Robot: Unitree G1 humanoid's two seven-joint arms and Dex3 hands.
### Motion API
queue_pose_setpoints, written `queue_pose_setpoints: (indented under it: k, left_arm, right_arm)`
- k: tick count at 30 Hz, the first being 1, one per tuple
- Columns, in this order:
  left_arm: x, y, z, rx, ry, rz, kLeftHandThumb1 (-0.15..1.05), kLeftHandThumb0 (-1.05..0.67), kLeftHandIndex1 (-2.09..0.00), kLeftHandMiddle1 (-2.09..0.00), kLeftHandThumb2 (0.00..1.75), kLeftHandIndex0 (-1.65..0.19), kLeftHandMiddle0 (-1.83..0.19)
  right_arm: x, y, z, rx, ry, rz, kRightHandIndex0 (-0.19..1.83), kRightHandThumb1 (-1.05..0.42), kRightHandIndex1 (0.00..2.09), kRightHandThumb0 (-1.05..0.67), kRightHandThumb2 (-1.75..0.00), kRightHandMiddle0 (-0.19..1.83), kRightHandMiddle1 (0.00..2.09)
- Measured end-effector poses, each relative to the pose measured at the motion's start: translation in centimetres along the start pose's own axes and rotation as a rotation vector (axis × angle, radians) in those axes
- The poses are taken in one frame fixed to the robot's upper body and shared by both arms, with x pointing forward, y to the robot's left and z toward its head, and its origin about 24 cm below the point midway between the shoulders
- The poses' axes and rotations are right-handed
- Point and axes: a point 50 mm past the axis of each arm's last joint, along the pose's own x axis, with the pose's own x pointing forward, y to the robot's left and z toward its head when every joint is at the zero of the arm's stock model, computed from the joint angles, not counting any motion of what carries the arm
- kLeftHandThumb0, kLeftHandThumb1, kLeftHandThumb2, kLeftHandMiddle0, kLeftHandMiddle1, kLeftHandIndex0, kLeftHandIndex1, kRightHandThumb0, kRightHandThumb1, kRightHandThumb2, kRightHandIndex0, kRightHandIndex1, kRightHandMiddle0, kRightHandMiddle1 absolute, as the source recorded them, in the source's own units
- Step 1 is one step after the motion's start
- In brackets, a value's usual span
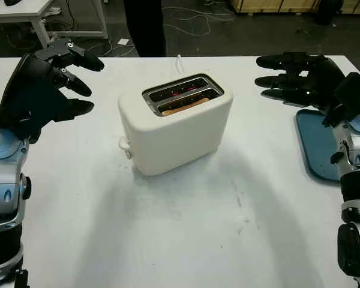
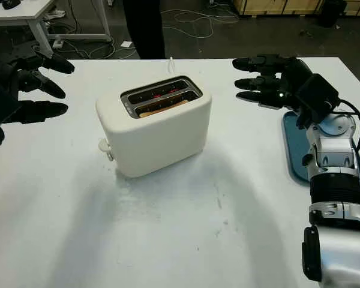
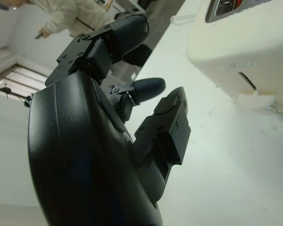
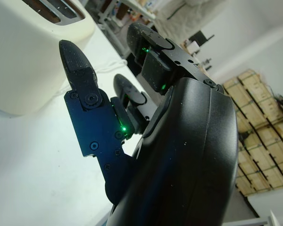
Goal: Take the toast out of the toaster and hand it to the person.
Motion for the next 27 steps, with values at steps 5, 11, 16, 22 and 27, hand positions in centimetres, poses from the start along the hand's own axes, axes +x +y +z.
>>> queue_pose_setpoints:
  k: [5,11,16,22,27]
  left_arm:
    - [-0.05,-0.03,-0.07,-0.005,0.019,-0.001,0.92,0.41,-1.13,-1.41,0.12,-0.35,-0.41]
    - [-0.19,-0.50,-0.19,0.004,0.073,-0.037,0.92,0.46,-1.05,-1.33,0.12,-0.38,-0.43]
    - [-0.35,-0.66,-0.53,0.021,0.091,-0.048,0.92,0.44,-1.02,-1.30,0.11,-0.42,-0.48]
    - [-0.38,-0.66,-0.63,0.022,0.093,-0.051,0.92,0.41,-1.00,-1.30,0.12,-0.43,-0.48]
    - [-0.37,-0.68,-0.71,0.022,0.096,-0.054,0.92,0.42,-1.00,-1.30,0.12,-0.43,-0.48]
  right_arm:
    - [0.01,0.02,-0.01,0.001,0.000,0.000,0.84,-0.78,0.00,-0.48,0.00,0.74,0.00]
    - [-0.02,0.07,-0.17,0.005,0.005,0.009,0.84,-0.78,0.00,-0.46,0.00,0.74,0.00]
    - [-0.06,0.10,-0.36,0.011,0.012,0.017,0.84,-0.78,0.00,-0.48,0.00,0.74,0.00]
    - [-0.07,0.10,-0.45,0.013,0.015,0.017,0.85,-0.77,0.01,-0.43,0.00,0.75,0.01]
    - [0.02,0.23,-0.42,0.015,0.012,0.011,0.84,-0.78,0.00,-0.39,0.00,0.75,0.00]
